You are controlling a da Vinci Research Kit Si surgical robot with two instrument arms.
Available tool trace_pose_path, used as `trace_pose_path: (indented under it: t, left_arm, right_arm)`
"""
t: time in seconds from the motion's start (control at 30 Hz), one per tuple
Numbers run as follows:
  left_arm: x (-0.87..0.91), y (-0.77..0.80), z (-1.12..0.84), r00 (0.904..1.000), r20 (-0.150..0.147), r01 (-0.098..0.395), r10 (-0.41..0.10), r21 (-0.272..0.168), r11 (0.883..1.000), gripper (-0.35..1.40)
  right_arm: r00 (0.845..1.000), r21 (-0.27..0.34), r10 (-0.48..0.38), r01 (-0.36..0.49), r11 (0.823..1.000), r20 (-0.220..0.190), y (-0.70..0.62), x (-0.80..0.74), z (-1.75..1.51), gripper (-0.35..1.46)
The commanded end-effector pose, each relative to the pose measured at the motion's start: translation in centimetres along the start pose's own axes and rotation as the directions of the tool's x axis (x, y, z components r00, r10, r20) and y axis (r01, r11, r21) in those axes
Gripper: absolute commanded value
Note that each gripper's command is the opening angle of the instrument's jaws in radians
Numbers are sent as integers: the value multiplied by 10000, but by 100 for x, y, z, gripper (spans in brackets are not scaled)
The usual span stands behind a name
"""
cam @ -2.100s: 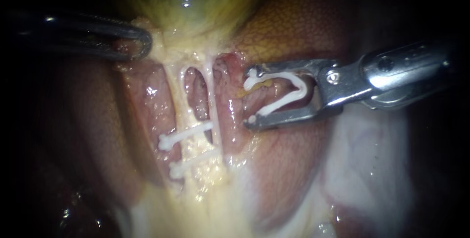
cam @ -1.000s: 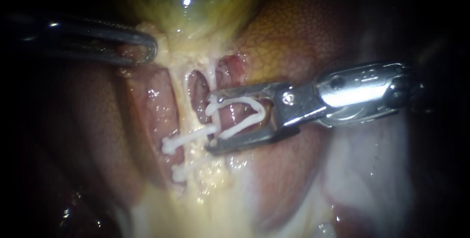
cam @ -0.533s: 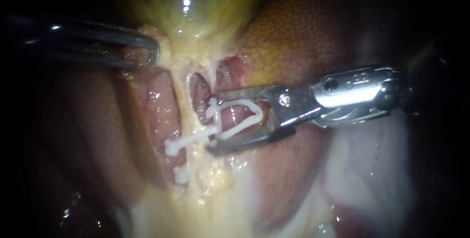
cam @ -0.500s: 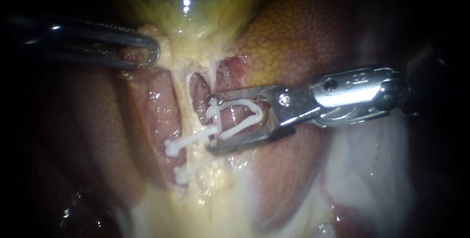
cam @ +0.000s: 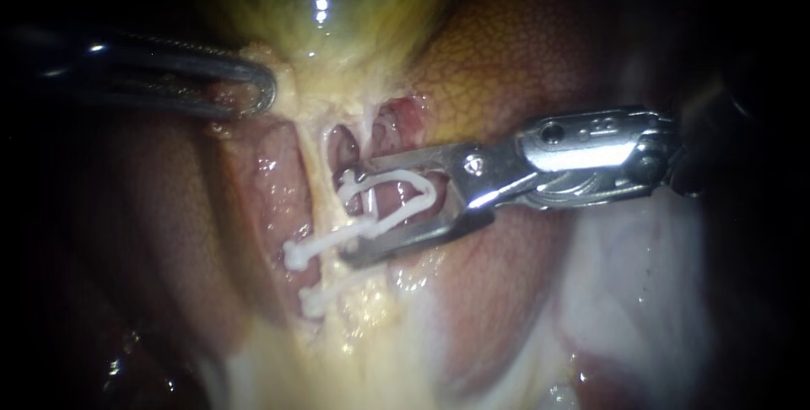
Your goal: Clipping third clip left tube
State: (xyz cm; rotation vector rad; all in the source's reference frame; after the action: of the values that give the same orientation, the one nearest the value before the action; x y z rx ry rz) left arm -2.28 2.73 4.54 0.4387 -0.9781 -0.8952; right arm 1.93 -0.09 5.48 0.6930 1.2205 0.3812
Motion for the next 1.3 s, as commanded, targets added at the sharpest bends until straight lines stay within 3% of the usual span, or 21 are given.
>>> trace_pose_path:
  t: [0.03,0.43,0.7,1.0,1.3]
  left_arm:
    - [0,0,0,10000,2,3,-3,-6,10000,-35]
    - [0,0,0,10000,2,2,-2,-7,10000,-35]
    - [0,0,0,10000,2,2,-2,-7,10000,-35]
    - [1,0,0,10000,2,1,-1,-5,10000,-35]
    - [1,0,1,10000,3,-2,2,-8,10000,-35]
  right_arm:
    - [10000,31,-7,7,10000,-8,1,0,1,42]
    - [9971,577,547,-516,9970,-526,10,7,19,42]
    - [9860,1379,1069,-890,9864,-1283,12,10,25,42]
    - [9698,2428,1464,-968,9652,-1952,11,15,24,41]
    - [9605,3279,1716,-931,9401,-2193,15,23,31,38]
